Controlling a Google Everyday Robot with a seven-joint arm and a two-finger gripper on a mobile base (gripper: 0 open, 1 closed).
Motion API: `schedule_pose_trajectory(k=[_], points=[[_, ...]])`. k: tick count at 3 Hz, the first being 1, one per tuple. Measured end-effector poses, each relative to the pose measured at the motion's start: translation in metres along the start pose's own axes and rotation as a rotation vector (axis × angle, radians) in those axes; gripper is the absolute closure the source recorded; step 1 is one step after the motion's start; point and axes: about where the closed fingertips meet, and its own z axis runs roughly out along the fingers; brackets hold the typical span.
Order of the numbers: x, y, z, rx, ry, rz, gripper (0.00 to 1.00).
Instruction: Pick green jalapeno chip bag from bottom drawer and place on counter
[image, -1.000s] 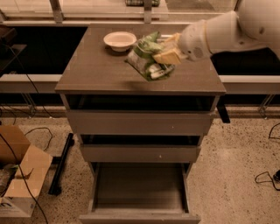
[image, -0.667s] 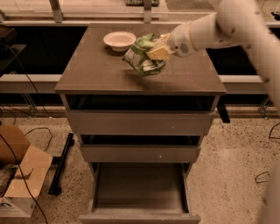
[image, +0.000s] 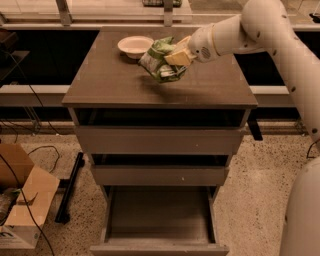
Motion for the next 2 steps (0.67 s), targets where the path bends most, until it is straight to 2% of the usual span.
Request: schedule_pose_trajectory(k=[1, 2], points=[[0.0003, 0.0013, 0.0035, -0.006, 0.000, 0.001, 0.18], [0.0004, 0.0026, 0.0066, -0.011, 0.000, 0.001, 0.00]])
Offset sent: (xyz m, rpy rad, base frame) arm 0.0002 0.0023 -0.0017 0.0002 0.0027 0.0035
